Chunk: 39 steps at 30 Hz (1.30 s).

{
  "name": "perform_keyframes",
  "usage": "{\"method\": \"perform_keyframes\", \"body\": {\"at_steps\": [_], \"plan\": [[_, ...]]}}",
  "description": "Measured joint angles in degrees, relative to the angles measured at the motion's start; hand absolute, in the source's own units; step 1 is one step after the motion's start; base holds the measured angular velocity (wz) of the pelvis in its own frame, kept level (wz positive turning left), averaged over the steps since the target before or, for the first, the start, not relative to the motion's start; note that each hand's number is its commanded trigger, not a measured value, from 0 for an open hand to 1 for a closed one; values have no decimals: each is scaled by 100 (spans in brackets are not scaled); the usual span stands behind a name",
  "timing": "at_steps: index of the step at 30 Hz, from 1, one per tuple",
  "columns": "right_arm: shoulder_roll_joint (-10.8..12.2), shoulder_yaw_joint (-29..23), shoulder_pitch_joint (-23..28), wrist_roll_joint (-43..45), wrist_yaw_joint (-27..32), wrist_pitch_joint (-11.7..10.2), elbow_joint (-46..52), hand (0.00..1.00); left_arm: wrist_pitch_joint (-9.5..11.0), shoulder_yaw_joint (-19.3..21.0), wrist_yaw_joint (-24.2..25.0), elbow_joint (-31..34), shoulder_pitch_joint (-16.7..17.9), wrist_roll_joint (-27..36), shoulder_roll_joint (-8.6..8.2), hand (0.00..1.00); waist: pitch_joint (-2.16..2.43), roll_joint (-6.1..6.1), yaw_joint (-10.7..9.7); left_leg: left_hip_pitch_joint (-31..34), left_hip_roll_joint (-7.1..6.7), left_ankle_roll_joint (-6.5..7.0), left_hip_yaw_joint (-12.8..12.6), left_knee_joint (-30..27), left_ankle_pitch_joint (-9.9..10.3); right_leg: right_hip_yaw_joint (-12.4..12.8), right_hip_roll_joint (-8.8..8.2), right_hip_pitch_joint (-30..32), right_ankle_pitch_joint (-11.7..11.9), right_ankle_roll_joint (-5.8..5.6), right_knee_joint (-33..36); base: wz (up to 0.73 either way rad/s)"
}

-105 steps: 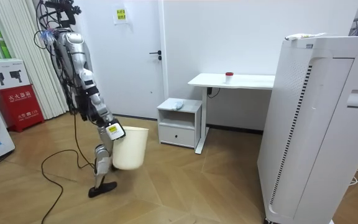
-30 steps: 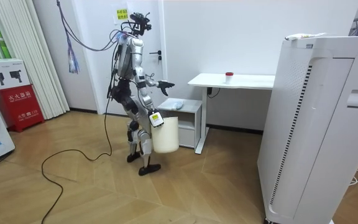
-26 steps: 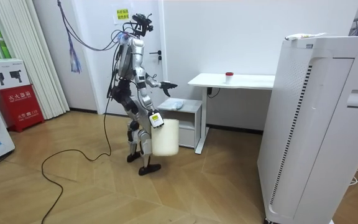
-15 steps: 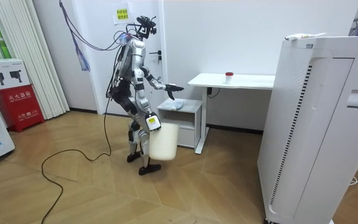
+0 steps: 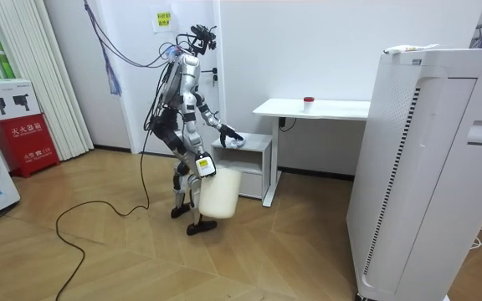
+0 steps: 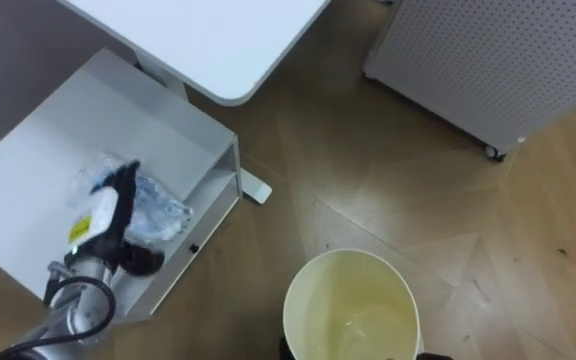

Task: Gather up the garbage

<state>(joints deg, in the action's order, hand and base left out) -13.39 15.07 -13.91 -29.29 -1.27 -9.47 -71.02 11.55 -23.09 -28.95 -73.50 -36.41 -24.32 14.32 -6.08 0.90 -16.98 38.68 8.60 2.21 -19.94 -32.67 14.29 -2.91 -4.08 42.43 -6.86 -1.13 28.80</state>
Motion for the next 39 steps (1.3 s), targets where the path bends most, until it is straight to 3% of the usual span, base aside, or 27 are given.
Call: {"method": "perform_keyframes", "body": {"at_steps": [2, 13, 14, 16, 23, 28, 32, 38, 39], "plan": [[-1, 0, -83, 0, 0, 90, 1, 100, -50, -16, 81, 11, -28, 0, 13, 100, 1, -1, 0, 41, -15, -1, 9, -5, 0, -9, -5, 56, -8, 10, 36, 2], [-2, 164, -91, -1, 37, 358, 435, 100, -368, 26, 163, 11, -144, 0, 73, 100, 29, -11, 15, -43, -34, 4, 27, -45, -3, -36, -73, 3, -40, 21, 197, 1], [1, 168, -91, -1, 39, 370, 436, 100, -406, 23, 184, 11, -138, 0, 59, 100, 42, -12, 16, -51, -35, 4, 32, -36, -3, -41, -76, -9, -41, 20, 198, 5], [34, 186, -88, -1, 46, 459, 441, 100, -533, 21, 364, -10, -90, -22, 29, 100, 128, -47, 17, -108, -46, 9, 35, -8, -6, -37, -79, -58, -41, 19, 195, 0], [165, 186, -33, -19, 156, 398, 426, 100, -584, 38, 625, -9, 273, -48, -17, 100, 164, -97, 13, -241, -43, 4, 41, 18, -10, -65, -78, -206, -35, 18, 104, 0], [205, 188, 68, -28, 182, 203, 420, 100, -500, 55, 701, -23, 474, -88, -43, 100, 163, -97, 48, -178, -29, 5, 82, -6, -9, -135, -83, -197, -32, 22, 87, 4], [200, 342, 69, -218, 201, 42, 431, 100, -318, 48, 540, 40, 472, 73, -106, 100, 163, -97, 160, -163, -33, 4, 107, -26, -9, -155, -87, -196, -28, 26, 81, 1], [292, 411, 41, -182, 202, -175, 447, 100, 2, 45, 438, 540, 547, 677, -438, 100, 160, -100, 340, -115, -45, 1, 166, 14, -16, -203, -89, -207, -27, 22, 2, 4], [331, 434, 29, -184, 202, -190, 436, 100, 76, 4, 453, 671, 592, 731, -563, 100, 160, -103, 350, -130, -50, 1, 180, 23, -17, -204, -92, -234, -26, 21, -20, 5]]}}
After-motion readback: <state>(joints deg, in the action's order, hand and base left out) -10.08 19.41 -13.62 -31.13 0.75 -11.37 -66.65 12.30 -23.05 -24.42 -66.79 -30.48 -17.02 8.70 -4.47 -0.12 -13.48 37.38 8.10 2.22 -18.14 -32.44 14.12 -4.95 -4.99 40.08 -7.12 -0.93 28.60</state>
